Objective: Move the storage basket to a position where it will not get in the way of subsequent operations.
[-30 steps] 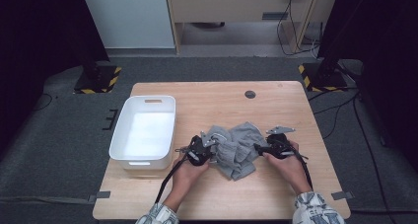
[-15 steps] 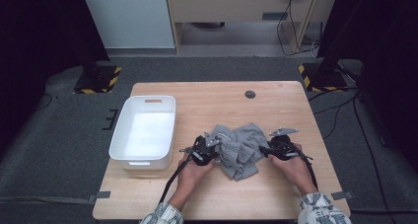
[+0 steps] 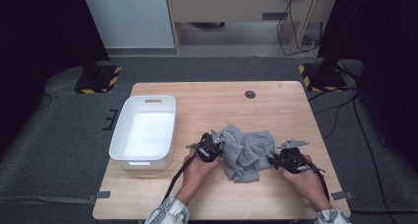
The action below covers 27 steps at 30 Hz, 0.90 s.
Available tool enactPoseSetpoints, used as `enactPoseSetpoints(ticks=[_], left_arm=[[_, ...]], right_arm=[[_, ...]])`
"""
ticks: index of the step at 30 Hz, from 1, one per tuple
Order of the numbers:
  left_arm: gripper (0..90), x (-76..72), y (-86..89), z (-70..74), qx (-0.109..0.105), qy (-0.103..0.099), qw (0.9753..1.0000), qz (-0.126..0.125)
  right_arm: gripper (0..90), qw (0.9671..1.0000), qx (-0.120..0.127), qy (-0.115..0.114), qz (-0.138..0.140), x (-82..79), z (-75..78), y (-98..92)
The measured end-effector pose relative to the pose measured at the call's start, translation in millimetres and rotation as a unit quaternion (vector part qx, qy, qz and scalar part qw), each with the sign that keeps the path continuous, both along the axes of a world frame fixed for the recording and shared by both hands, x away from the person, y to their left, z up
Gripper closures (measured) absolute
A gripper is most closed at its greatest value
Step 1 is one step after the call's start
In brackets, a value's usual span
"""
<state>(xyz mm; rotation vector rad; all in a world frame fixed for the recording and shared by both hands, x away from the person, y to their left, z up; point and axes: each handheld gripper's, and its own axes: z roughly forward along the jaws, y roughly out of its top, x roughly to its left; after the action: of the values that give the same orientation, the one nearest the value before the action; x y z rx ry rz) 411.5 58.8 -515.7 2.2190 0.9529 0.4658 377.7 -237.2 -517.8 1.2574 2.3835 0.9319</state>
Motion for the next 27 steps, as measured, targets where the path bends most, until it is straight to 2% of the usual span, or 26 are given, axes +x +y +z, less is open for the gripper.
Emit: enactPoseSetpoints(ticks=[3, 6, 11, 14, 15, 18, 22, 27], left_arm=[[78.8, -0.2, 8.9, -0.1, -0.012, 0.003, 0.9999, 0.008], [76.1, -2.9, 13.7, 2.9, -0.014, -0.002, 0.9998, 0.014], [79.3, -13.1, 20.9, 8.5, -0.004, -0.017, 0.9998, 0.013], [80.8, -17.7, 28.1, 10.6, -0.007, -0.018, 0.9996, 0.019], [81.3, -18.4, 30.4, 11.2, -0.001, -0.019, 0.9997, 0.019], [81.6, -17.4, 35.3, 12.1, 0.020, -0.024, 0.9993, 0.023], [81.6, -10.6, 38.8, 6.5, 0.022, -0.014, 0.9991, 0.033], [81.9, -5.2, 36.6, -0.8, 0.029, -0.012, 0.9988, 0.038]], right_arm=[[76.7, 0.9999, -0.013, -0.003, 0.004, -0.6, 1.0, 3.4], [76.9, 1.0000, -0.007, -0.003, 0.000, -0.9, 0.0, 1.7], [77.9, 1.0000, -0.004, -0.003, -0.001, -0.8, -0.4, 0.6], [79.1, 0.9999, -0.012, -0.007, -0.006, -0.7, 0.2, 1.5], [79.8, 0.9998, -0.017, -0.009, -0.005, -0.7, 0.8, 1.3], [80.4, 0.9992, -0.034, -0.013, -0.016, -1.1, 3.3, -0.8], [80.5, 0.9990, -0.035, -0.009, -0.027, -2.3, 4.4, -8.6], [80.4, 0.9991, -0.031, -0.008, -0.029, -6.6, 5.0, -15.1]])
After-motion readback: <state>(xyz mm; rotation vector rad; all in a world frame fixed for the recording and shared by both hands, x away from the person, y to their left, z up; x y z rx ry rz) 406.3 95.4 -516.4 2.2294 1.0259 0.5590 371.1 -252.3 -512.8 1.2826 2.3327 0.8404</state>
